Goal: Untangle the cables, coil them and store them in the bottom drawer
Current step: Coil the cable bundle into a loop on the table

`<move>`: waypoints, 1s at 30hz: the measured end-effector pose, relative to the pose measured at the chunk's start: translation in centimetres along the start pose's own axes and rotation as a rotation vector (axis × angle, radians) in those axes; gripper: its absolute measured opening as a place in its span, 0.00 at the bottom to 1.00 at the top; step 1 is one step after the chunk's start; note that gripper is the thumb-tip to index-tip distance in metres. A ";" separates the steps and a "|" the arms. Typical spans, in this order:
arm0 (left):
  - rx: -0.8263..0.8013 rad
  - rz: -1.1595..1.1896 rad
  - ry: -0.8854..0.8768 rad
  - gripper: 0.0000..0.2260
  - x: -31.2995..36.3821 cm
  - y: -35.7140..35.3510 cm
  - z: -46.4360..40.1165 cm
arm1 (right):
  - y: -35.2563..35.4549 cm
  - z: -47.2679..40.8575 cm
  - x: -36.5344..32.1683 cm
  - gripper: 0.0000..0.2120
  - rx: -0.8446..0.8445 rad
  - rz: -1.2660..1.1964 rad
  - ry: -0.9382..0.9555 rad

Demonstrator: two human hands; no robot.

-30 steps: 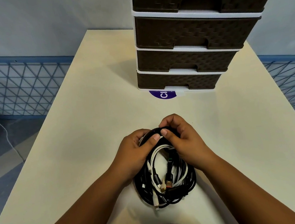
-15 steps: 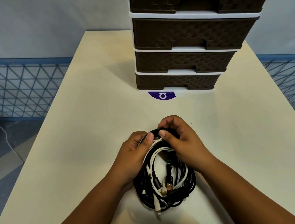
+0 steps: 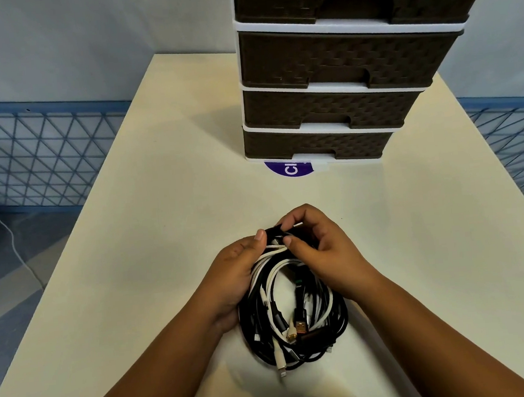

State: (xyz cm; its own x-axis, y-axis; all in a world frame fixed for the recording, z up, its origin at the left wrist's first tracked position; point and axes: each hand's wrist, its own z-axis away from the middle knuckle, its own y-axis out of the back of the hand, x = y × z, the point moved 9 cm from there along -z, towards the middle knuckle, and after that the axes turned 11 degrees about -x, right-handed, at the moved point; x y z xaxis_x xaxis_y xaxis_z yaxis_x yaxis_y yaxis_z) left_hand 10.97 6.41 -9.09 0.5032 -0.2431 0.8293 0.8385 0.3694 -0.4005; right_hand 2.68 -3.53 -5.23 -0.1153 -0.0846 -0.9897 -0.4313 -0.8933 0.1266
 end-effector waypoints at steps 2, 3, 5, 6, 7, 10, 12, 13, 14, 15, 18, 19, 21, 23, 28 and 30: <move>-0.016 0.022 0.018 0.19 -0.1 0.0 -0.1 | 0.0 -0.1 0.1 0.05 0.006 0.007 -0.007; -0.017 0.028 0.022 0.19 -0.1 0.0 -0.1 | 0.0 -0.1 0.0 0.05 0.014 0.014 -0.002; -0.014 0.033 0.021 0.20 -0.2 0.2 -0.2 | 0.1 0.0 -0.2 0.06 0.035 0.054 0.024; -0.010 0.029 0.018 0.20 -0.2 0.2 -0.2 | 0.2 0.1 -0.4 0.07 0.047 0.084 0.035; -0.003 0.018 0.015 0.19 -0.2 0.2 -0.2 | 0.2 0.1 -0.4 0.09 0.059 0.110 0.040; 0.016 -0.041 -0.001 0.16 0.0 0.3 -0.3 | 0.5 0.4 -0.6 0.07 0.105 0.168 0.028; 0.019 -0.085 -0.016 0.14 0.1 0.3 -0.3 | 0.6 0.5 -1.0 0.04 0.124 0.218 0.019; 0.025 -0.102 -0.024 0.14 0.2 0.4 -0.3 | 0.5 0.5 -1.2 0.02 0.126 0.248 0.017; 0.038 -0.117 -0.033 0.13 0.2 0.5 -0.2 | 0.4 0.4 -1.4 0.02 0.126 0.285 0.021; 0.053 -0.132 -0.042 0.12 0.3 0.6 -0.2 | 0.3 0.4 -1.7 0.02 0.122 0.315 0.024; 0.060 -0.198 -0.078 0.09 0.7 0.6 -0.2 | 0.2 0.3 -1.8 0.02 0.116 0.324 -0.004; 0.052 -0.226 -0.098 0.08 0.9 0.5 -0.2 | 0.2 0.2 -1.7 0.02 0.120 0.319 -0.017; 0.037 -0.283 -0.144 0.07 1.3 0.4 -0.2 | 0.2 0.1 -1.5 0.03 0.125 0.319 -0.039; 0.014 -0.342 -0.180 0.08 1.5 0.3 -0.2 | 0.1 -0.1 -1.5 0.03 0.118 0.339 -0.048; -0.008 -0.438 -0.210 0.07 1.9 0.2 0.0 | -0.3 -0.4 -1.4 0.04 0.100 0.438 -0.058; -0.013 -0.455 -0.204 0.06 1.8 0.2 0.0 | -0.4 -0.5 -1.3 0.04 0.086 0.468 -0.069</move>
State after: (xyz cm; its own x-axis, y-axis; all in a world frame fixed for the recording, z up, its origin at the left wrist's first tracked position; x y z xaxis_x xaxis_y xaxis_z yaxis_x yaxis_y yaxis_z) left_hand 12.05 6.02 -7.63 0.0353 -0.1963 0.9799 0.9668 0.2551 0.0163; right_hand 3.49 -3.27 -4.01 -0.3725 -0.4373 -0.8185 -0.3908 -0.7260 0.5658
